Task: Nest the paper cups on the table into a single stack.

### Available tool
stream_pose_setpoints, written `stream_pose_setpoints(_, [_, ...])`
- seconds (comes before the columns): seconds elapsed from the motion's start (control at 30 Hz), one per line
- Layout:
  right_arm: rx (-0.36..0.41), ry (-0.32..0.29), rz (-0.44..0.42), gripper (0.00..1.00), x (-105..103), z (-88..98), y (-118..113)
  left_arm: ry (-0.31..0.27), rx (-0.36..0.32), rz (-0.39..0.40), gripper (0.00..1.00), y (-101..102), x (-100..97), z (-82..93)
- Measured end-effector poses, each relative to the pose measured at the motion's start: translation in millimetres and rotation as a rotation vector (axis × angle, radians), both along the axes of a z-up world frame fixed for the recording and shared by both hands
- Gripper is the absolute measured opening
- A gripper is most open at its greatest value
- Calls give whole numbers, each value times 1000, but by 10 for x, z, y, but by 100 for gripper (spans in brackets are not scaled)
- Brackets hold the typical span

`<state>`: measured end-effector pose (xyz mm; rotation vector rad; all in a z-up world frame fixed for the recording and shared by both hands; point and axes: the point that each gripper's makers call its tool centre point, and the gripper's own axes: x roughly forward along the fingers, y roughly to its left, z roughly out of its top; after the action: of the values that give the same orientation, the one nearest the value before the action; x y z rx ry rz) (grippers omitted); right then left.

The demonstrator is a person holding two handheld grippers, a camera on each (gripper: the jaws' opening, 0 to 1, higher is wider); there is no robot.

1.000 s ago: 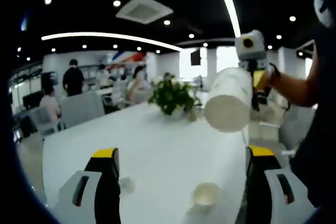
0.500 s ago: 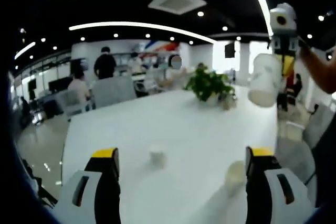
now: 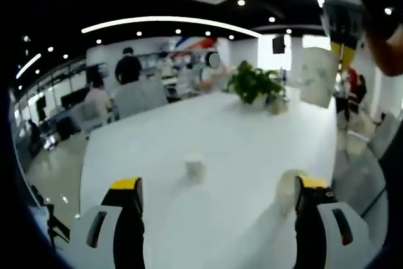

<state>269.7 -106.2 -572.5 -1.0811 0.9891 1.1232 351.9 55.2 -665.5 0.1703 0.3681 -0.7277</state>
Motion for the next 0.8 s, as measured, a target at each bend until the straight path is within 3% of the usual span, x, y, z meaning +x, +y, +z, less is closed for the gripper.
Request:
stream_pose_setpoints(0.13, [-50,32,8,0,-2,-46,19,10,14,12,99,60,-15,-48])
stream_pose_setpoints(0.57, [-40,39,-6,0,57,-21,110,35,-22,44,99,173,-37,-83])
stream_pose_setpoints(0.8, [-49,56,-4,0,25,-94,121,40,-8,38,99,188,-22,-128])
